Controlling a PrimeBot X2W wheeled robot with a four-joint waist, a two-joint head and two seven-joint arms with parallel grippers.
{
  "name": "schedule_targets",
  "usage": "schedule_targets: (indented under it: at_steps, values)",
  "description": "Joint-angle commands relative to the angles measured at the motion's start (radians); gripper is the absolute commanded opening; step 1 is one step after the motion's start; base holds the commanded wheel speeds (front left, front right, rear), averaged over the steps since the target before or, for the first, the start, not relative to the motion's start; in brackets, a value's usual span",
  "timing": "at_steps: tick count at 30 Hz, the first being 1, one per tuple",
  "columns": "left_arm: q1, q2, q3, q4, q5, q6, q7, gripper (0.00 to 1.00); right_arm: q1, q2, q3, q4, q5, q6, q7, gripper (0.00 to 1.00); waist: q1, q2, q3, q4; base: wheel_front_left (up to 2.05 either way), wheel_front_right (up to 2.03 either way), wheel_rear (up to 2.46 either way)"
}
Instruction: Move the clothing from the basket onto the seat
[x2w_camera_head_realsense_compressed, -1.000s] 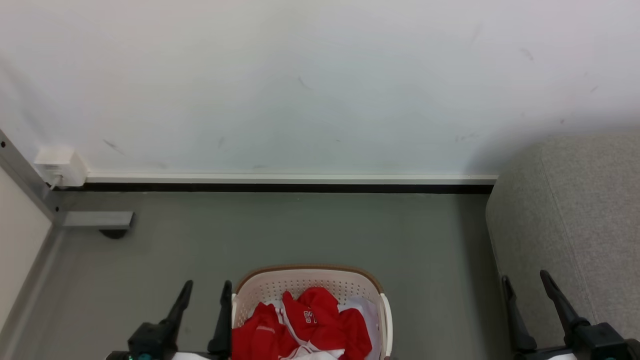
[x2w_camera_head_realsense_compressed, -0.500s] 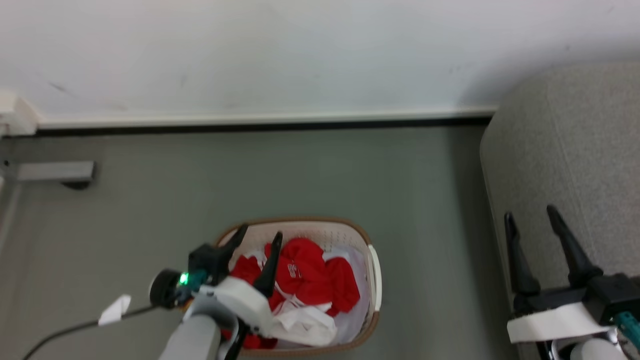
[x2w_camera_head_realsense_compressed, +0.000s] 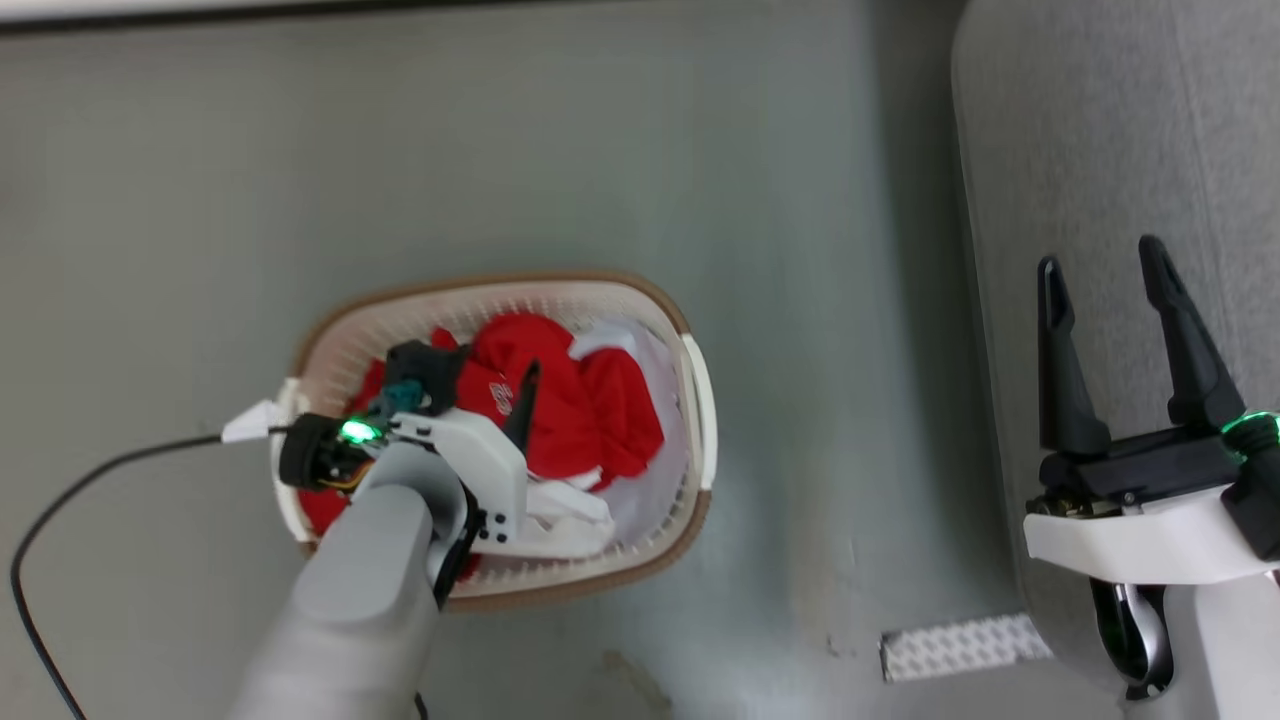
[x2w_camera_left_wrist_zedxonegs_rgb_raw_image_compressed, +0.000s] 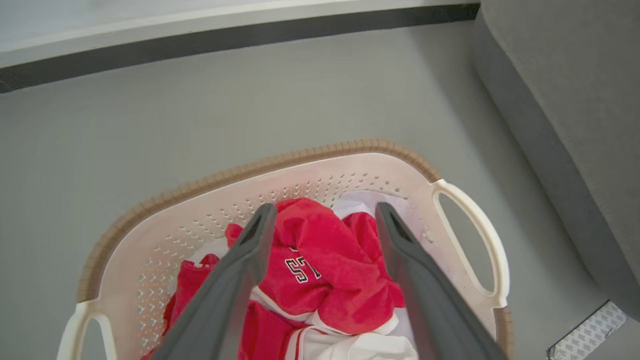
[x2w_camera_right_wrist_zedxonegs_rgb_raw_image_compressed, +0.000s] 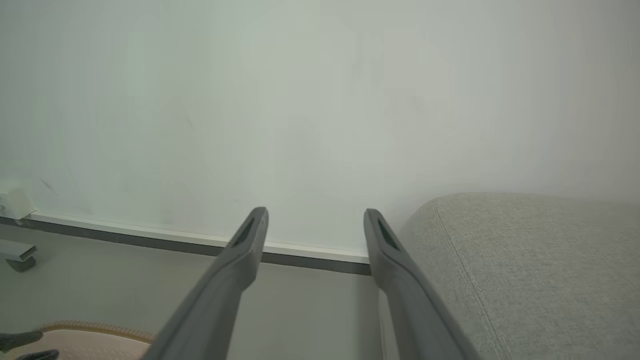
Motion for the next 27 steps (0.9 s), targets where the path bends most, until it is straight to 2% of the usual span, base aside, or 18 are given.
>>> schedule_targets:
  at_steps: [1,8,13,27]
  values:
    - [-0.030,0.008,0.002,0.023,0.002,0.004,0.002,1.00,-0.023,0.002,0.001,-0.013,0.008,-0.002,0.001,1.00,-0.0003,0.0000,0.078,-0.049,0.00,0.00,0.00]
    - [-0.126,0.010,0.019,0.130,-0.027,0.023,0.009,1.00,-0.053,0.002,0.006,-0.046,0.034,-0.002,0.001,1.00,-0.0003,0.0000,0.161,-0.077,0.00,0.00,0.00]
    - [-0.183,0.033,0.021,0.191,-0.030,0.050,0.024,1.00,-0.071,0.002,0.018,-0.062,0.044,-0.002,0.001,1.00,-0.0003,0.0000,0.209,-0.089,0.00,0.00,0.00]
    - [-0.293,0.100,-0.020,0.242,-0.001,0.063,0.032,1.00,-0.115,0.002,0.045,-0.101,0.076,-0.002,0.001,1.00,-0.0003,0.0000,0.364,-0.135,0.00,0.00,0.00]
